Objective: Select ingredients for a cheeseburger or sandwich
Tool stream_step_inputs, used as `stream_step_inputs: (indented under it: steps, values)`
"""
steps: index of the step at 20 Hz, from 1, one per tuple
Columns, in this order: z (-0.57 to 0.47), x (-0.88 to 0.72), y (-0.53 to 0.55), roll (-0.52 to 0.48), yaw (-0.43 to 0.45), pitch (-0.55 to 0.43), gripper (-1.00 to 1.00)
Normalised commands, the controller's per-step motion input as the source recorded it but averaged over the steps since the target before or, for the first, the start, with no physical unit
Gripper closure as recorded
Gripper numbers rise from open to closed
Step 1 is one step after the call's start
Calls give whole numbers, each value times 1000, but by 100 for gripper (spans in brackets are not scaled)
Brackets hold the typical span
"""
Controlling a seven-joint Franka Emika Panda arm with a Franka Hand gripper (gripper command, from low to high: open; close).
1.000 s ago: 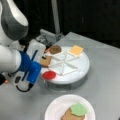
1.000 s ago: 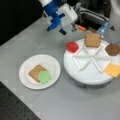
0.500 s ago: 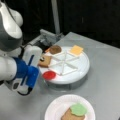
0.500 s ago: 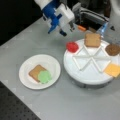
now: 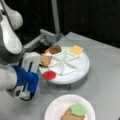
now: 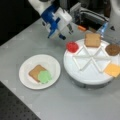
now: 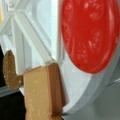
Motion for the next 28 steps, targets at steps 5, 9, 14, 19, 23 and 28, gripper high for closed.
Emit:
stream_step_inputs:
  steps: [5, 9, 14, 19, 23, 28]
  values:
    - [-161, 269, -248, 389, 100, 33, -100]
    - [-167, 274, -207, 411, 94, 0, -100]
    - [-140, 265, -204, 365, 105, -5, -100]
    - [-114, 251, -200, 344, 102, -42, -100]
    - [-122, 242, -200, 345, 88, -54, -100]
    - [-139, 248, -183, 338, 80, -66, -100]
